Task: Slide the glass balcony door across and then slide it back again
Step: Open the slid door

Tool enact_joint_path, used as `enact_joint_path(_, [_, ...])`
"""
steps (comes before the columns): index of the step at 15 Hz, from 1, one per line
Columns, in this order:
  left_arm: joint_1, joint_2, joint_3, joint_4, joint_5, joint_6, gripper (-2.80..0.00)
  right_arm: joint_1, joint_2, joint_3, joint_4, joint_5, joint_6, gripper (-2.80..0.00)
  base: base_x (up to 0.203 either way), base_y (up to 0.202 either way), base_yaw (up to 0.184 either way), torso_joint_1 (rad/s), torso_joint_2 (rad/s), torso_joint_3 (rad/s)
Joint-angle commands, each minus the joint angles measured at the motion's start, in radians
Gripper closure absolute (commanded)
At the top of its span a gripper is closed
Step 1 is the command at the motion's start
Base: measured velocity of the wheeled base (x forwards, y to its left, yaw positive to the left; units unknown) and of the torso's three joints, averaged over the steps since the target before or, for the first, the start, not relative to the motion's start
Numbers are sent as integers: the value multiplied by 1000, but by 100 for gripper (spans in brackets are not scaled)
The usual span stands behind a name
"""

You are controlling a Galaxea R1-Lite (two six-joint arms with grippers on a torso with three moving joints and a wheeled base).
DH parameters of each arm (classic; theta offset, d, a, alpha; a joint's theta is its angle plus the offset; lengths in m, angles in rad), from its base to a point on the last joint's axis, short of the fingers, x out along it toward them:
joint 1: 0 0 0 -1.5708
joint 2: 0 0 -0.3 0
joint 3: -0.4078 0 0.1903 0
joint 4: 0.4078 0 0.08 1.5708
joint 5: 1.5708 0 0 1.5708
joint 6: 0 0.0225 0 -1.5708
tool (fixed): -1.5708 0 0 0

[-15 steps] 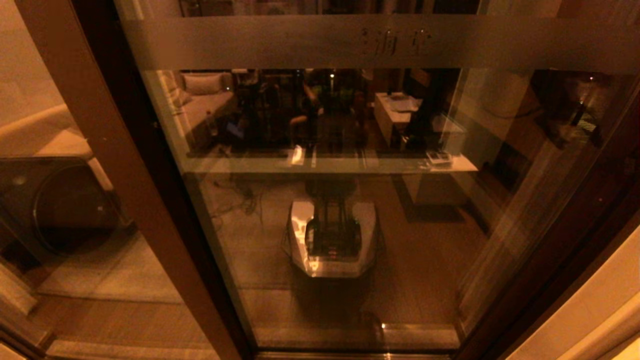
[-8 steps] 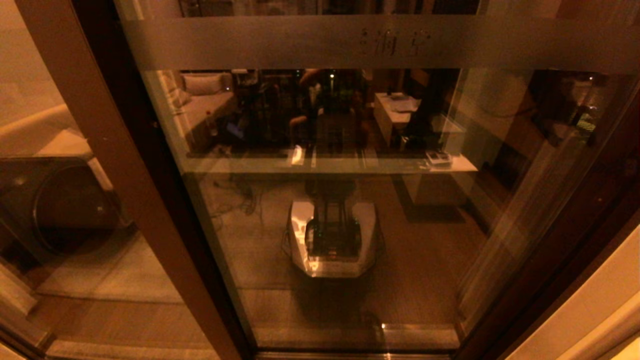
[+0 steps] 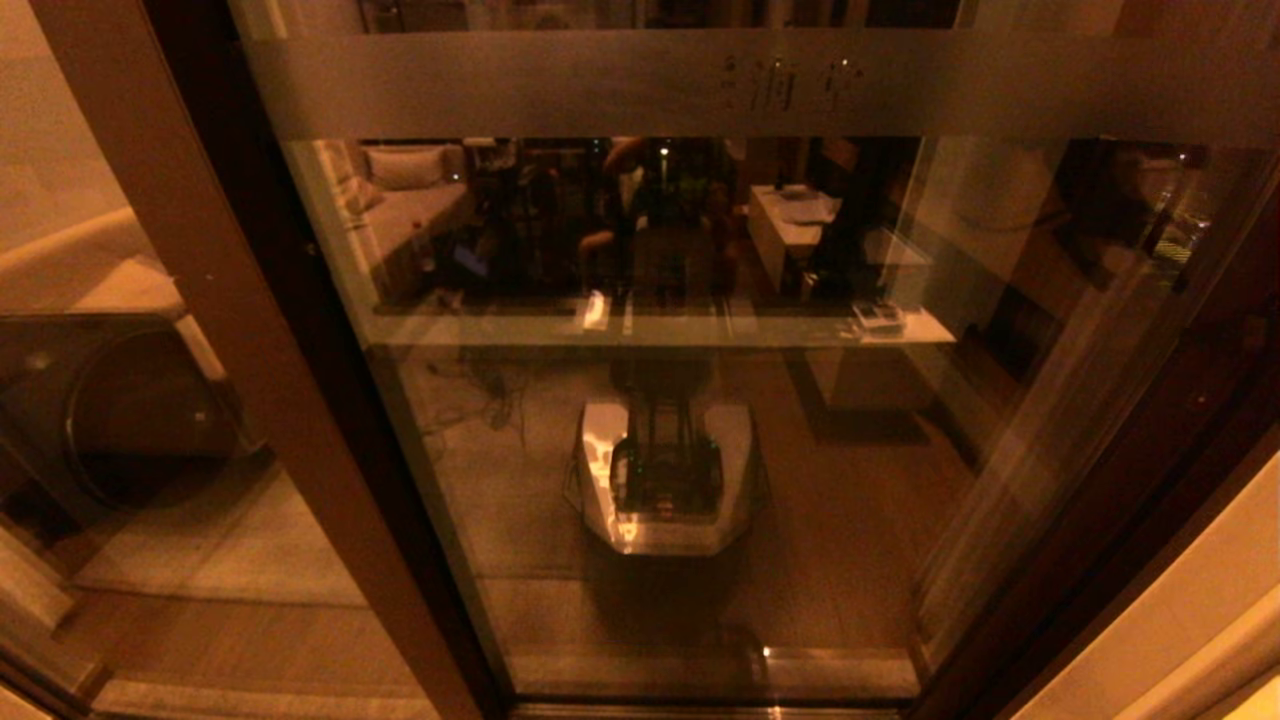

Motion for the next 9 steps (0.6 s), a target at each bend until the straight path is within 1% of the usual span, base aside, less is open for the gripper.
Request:
enact_joint_path(1, [-1, 0, 0, 1, 0, 1, 0, -3, 5, -1, 0, 3, -3, -280, 0, 0, 0, 0, 0, 0])
enact_joint_path(3, [0, 0, 0, 1, 0, 1, 0, -10, 4, 5, 0, 4, -4, -280, 0, 0, 0, 0, 0, 0])
enact_joint_path(4, [0, 0, 0, 1, 0, 1, 0, -32, 4, 6, -10, 6, -3, -280, 0, 0, 0, 0, 0, 0])
enact_joint_path(9, [0, 0, 0, 1, 0, 1, 0, -66, 52, 35, -158, 1, -16, -280, 0, 0, 0, 0, 0, 0])
